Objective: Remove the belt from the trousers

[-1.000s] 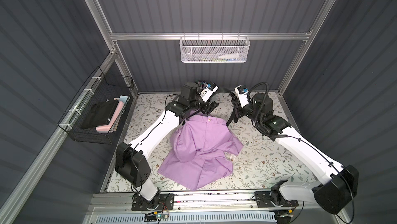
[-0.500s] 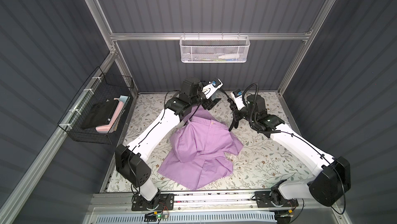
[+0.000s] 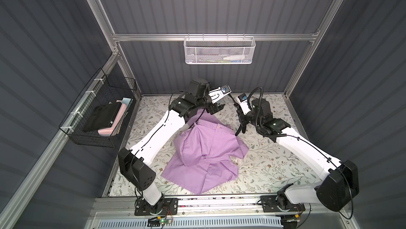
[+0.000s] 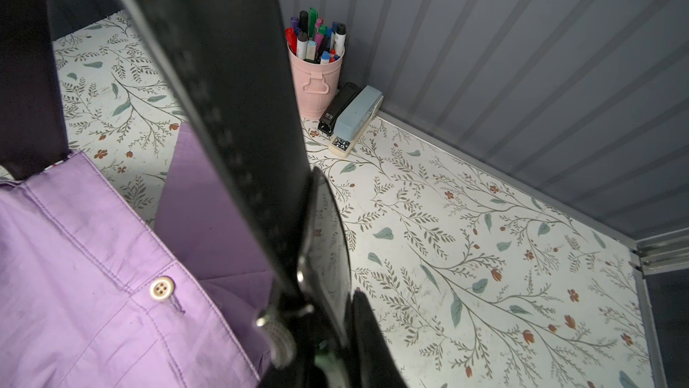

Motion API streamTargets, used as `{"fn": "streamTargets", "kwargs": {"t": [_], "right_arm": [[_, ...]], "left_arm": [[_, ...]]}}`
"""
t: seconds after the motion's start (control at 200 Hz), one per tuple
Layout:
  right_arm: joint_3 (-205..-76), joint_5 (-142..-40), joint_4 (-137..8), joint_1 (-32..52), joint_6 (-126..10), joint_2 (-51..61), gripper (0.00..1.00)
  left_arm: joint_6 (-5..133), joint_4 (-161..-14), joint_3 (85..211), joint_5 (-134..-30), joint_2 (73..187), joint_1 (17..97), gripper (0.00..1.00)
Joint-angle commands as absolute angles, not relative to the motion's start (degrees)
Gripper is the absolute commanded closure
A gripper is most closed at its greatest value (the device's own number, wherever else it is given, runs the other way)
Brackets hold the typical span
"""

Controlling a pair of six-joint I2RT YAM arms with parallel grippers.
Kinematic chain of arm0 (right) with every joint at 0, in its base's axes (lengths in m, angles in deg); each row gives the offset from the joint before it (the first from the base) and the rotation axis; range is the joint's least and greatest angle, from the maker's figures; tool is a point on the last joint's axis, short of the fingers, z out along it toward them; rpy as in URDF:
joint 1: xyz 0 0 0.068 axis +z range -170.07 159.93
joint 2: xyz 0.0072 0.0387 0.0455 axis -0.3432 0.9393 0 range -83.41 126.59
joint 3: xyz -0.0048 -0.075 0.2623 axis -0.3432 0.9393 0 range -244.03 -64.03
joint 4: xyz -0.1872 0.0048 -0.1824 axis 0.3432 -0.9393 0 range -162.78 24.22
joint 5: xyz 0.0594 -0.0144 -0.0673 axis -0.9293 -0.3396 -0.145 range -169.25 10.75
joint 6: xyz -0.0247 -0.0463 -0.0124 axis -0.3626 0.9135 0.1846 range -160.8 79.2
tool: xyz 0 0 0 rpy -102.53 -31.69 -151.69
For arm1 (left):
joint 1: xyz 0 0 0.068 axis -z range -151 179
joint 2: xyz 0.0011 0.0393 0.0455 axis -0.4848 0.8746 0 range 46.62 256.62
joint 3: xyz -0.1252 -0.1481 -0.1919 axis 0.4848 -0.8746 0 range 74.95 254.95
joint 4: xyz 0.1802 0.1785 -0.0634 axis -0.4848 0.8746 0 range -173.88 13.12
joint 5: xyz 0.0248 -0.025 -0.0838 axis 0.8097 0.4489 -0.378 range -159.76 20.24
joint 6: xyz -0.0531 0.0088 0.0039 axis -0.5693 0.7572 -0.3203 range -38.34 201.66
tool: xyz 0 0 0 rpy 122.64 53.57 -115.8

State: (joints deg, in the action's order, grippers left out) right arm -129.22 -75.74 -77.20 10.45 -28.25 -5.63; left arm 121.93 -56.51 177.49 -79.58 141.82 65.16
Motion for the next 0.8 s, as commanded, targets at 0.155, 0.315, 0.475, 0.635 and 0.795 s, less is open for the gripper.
{"fn": "streamTargets", "kwargs": {"t": [0.155, 0.315, 0.475, 0.635, 0.795], "right_arm": [[-129.7, -75.9, -77.8, 10.6, -25.5, -8.4, 1.0], [-130.0, -75.7, -78.4, 10.6, -26.0, -9.0, 1.0], [-130.3, -76.3, -78.1, 10.5, -27.3, -9.7, 1.0], [-130.1, -78.5, -76.8, 9.8, -29.9, -9.9, 1.0], [-127.2, -80.5, -73.4, 9.8, -35.5, -10.9, 0.94]], "left_arm": [[134.1, -48.6, 190.9, -77.6, 149.0, 68.8, 0.13], [136.0, -42.7, 196.9, -77.6, 155.1, 68.9, 0.13], [135.2, -41.3, 196.2, -79.1, 156.5, 69.0, 0.16], [128.4, -42.7, 195.5, -81.2, 156.2, 68.7, 0.53], [110.7, -53.4, 188.9, -88.7, 151.7, 65.8, 1.0]]}}
